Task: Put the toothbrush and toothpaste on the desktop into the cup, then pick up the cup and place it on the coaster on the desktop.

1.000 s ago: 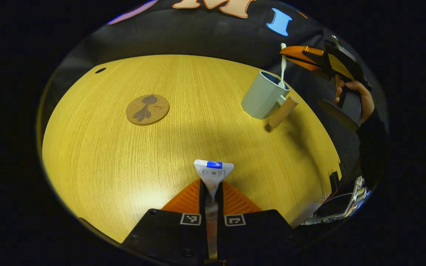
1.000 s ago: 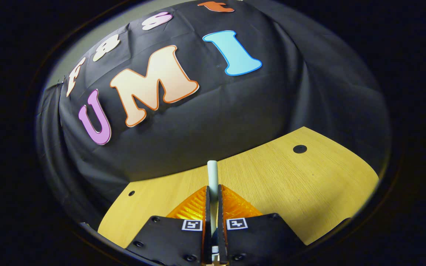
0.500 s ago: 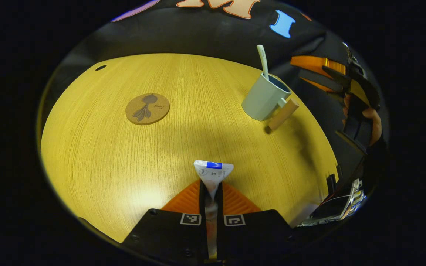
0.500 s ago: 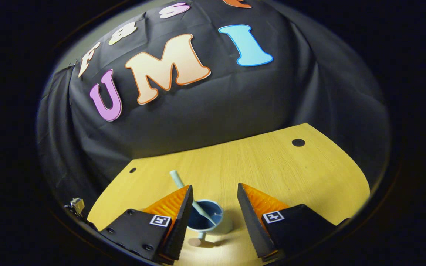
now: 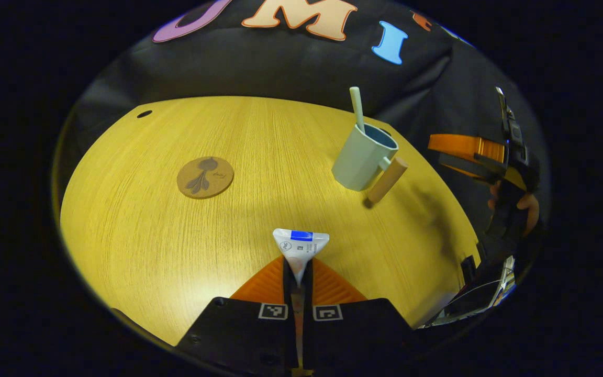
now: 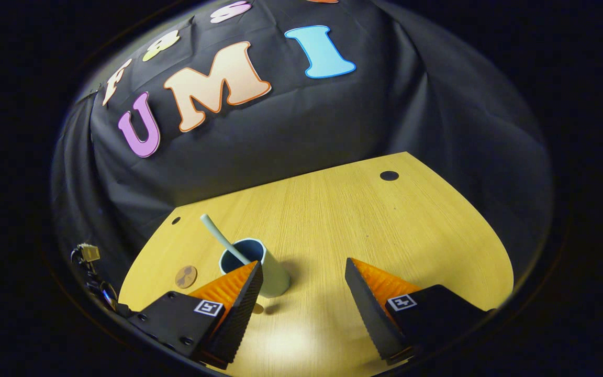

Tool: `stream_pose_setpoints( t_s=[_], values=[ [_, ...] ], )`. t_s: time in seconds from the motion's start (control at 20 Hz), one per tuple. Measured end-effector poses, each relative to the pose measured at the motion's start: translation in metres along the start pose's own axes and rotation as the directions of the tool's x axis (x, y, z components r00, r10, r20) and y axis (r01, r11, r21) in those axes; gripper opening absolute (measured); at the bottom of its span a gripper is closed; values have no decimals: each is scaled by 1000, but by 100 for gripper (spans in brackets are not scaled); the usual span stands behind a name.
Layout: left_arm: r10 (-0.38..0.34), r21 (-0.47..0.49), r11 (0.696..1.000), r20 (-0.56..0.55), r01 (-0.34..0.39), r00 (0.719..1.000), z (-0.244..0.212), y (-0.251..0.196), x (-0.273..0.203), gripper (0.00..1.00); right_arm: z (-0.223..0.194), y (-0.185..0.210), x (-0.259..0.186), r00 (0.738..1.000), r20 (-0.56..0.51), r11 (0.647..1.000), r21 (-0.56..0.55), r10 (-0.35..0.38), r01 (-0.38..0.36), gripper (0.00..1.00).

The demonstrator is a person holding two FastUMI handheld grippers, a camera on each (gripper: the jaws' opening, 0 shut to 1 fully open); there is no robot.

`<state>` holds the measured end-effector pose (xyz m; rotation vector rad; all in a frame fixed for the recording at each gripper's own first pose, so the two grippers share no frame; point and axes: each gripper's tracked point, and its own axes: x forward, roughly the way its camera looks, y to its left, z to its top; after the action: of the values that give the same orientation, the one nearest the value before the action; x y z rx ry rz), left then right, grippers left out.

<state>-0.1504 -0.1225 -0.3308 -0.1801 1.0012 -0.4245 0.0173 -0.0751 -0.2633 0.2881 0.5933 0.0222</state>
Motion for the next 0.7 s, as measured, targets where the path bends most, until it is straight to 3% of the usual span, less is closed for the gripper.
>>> stream_pose_setpoints(
  t_s=[0.2, 0.3, 0.35, 0.4, 0.65, 0.7],
  values=[
    [-38, -2, 999, 105, 39, 994, 29, -20, -12, 3, -3, -4, -9, 1000, -3, 999, -49, 14, -15, 98],
    [-42, 13, 999, 158, 40, 987, 47, -27, -18, 3, -6, -6, -12, 1000, -4, 998, -59, 22, -22, 98],
    [-50, 18, 999, 181, 48, 982, 58, -32, -21, 3, -7, -9, -14, 1000, -7, 998, -61, 15, -15, 93],
    [-59, 23, 998, 200, 56, 978, 68, -37, -24, 5, -9, -11, -16, 1000, -7, 998, -61, 11, -12, 98],
    [-114, 115, 990, 323, 80, 939, 137, -66, -34, 3, -15, -17, -26, 1000, -6, 999, -47, 11, -11, 99],
    [-138, 140, 986, 349, 94, 927, 152, -74, -36, 3, -18, -18, -29, 1000, -7, 999, -41, 8, -9, 94]
  ],
)
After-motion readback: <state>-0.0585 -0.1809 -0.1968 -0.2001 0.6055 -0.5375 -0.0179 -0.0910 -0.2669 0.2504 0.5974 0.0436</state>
